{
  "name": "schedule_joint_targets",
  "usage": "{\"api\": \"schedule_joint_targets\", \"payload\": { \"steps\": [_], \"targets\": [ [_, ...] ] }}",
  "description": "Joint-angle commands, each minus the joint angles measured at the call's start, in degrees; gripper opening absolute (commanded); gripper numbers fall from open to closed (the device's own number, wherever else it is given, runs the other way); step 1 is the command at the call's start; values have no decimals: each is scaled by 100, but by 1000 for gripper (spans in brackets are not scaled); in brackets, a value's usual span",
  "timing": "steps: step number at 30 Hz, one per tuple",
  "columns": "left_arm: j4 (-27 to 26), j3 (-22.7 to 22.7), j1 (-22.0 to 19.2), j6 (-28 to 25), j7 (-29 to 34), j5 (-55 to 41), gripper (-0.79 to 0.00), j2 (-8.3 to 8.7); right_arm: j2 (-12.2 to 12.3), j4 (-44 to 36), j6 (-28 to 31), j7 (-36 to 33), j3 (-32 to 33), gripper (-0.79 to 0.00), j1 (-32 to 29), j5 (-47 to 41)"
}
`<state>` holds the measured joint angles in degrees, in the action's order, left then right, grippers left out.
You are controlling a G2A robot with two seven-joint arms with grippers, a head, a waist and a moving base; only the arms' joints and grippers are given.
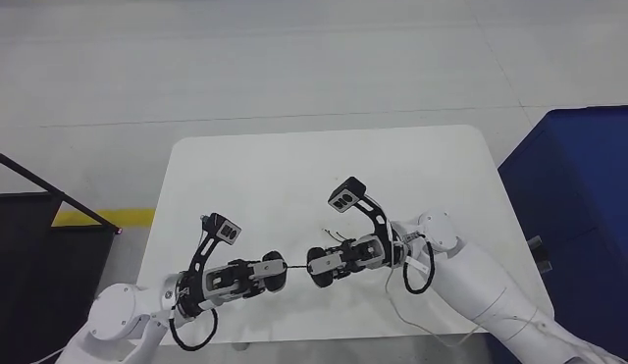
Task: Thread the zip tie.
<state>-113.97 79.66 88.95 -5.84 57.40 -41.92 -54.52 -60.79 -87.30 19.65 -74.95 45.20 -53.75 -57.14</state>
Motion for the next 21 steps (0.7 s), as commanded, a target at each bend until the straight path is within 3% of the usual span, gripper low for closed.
{"api": "schedule_joint_targets", "payload": {
  "steps": [1, 4, 13, 21],
  "targets": [
    [-19, 55, 18, -5, 1, -11, -785, 2, -18, 4, -9, 7, 11, -650, -10, 25],
    [-46, 144, 46, -9, 15, -23, -785, 5, -46, 28, -41, 6, 45, -640, -25, 25],
    [-124, 154, 148, -59, 0, 177, -785, -3, -129, 90, -126, -72, 138, -730, -49, 22],
    [-176, 98, 69, -40, -90, 250, -785, -23, -178, 96, -201, -96, 248, -705, -96, 121]
  ]
}}
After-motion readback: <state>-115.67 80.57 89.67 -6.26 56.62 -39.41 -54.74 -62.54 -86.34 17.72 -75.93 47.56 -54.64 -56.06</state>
